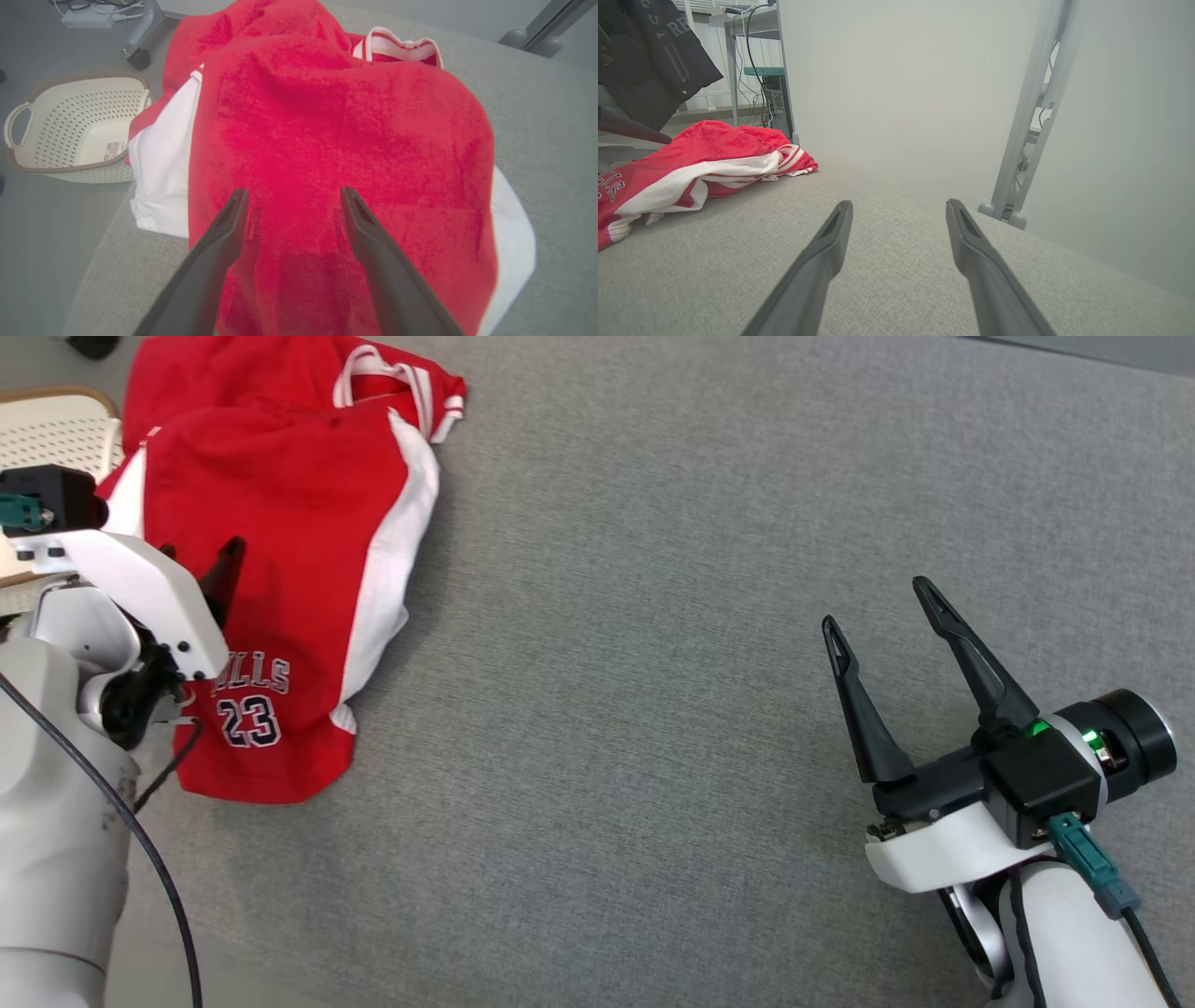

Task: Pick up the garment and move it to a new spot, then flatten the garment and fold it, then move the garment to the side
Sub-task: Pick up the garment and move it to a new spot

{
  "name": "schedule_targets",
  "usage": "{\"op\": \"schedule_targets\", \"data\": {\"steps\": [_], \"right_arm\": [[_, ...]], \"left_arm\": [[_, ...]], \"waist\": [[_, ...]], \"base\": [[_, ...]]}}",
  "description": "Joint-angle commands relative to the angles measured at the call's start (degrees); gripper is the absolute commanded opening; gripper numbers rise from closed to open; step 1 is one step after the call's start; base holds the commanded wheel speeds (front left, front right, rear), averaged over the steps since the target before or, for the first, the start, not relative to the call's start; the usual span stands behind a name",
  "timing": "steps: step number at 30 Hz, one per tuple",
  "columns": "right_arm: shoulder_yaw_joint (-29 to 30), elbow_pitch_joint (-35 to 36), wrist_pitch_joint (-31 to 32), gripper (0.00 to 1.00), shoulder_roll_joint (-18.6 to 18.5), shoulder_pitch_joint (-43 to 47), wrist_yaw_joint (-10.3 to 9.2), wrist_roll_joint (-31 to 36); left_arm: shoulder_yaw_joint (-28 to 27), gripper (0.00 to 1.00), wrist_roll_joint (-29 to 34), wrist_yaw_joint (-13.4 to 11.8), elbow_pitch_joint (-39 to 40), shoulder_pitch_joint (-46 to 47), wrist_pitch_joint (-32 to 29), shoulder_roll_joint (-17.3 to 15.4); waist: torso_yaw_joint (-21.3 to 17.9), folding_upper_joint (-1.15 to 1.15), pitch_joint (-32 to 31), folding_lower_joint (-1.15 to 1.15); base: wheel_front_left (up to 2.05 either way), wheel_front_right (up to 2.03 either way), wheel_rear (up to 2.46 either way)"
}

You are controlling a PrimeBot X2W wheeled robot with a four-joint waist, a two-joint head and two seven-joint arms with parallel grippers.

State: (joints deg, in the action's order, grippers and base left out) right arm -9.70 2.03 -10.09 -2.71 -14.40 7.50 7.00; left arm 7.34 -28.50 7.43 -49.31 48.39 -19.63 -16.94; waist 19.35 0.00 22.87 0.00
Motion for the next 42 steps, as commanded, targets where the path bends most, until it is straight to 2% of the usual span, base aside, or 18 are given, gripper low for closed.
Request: {"op": "schedule_targets", "data": {"steps": [1,10,17,18,20,34,42], "right_arm": [[0.02,0.3,0.06,1.0,-0.34,-0.68,-0.02,0.03],[-0.42,0.15,-0.67,1.0,-0.35,-1.87,-0.02,0.08],[-0.38,-0.19,-1.11,1.0,-0.34,-2.57,-0.02,0.18],[-0.37,-0.25,-1.2,1.0,-0.34,-2.57,-0.02,0.14],[-0.25,-0.41,-1.28,1.0,-0.34,-2.7,-0.02,0.06],[0.49,-2.38,-2.17,1.0,-0.34,-1.35,-0.02,-0.69],[0.48,-3.81,-2.89,1.0,-0.35,1.05,-0.02,-2.03]], "left_arm": [[0.17,1.0,-0.32,0.01,-0.43,1.05,-0.29,-0.87],[4.65,1.0,-2.53,0.03,-6.3,4.64,-3.65,-3.51],[6.05,1.0,-3.21,0.04,-10.43,6.79,-4.78,-4.18],[6.13,0.91,-3.22,0.04,-11.12,7.08,-4.91,-4.17],[6.5,0.0,-3.24,0.04,-11.96,7.62,-4.77,-3.95],[9.79,0.0,-5.11,0.04,-12.0,6.36,1.46,-3.51],[10.99,0.0,-7.91,0.04,-8.28,3.6,9.59,-3.54]], "waist": [[-0.86,0.0,0.88,0.0],[-2.86,0.0,3.71,0.0],[-3.71,0.0,4.77,0.0],[-3.77,0.0,4.77,0.0],[-3.84,0.0,4.7,0.0],[-2.17,0.0,0.1,0.0],[-0.73,0.0,-5.34,0.0]], "base": [[0.0,0.0,0.0],[0.0,0.0,0.0],[0.0,0.0,0.0],[0.0,0.0,0.0],[0.0,0.0,0.0],[0.0,0.0,0.0],[0.0,0.0,0.0]]}}
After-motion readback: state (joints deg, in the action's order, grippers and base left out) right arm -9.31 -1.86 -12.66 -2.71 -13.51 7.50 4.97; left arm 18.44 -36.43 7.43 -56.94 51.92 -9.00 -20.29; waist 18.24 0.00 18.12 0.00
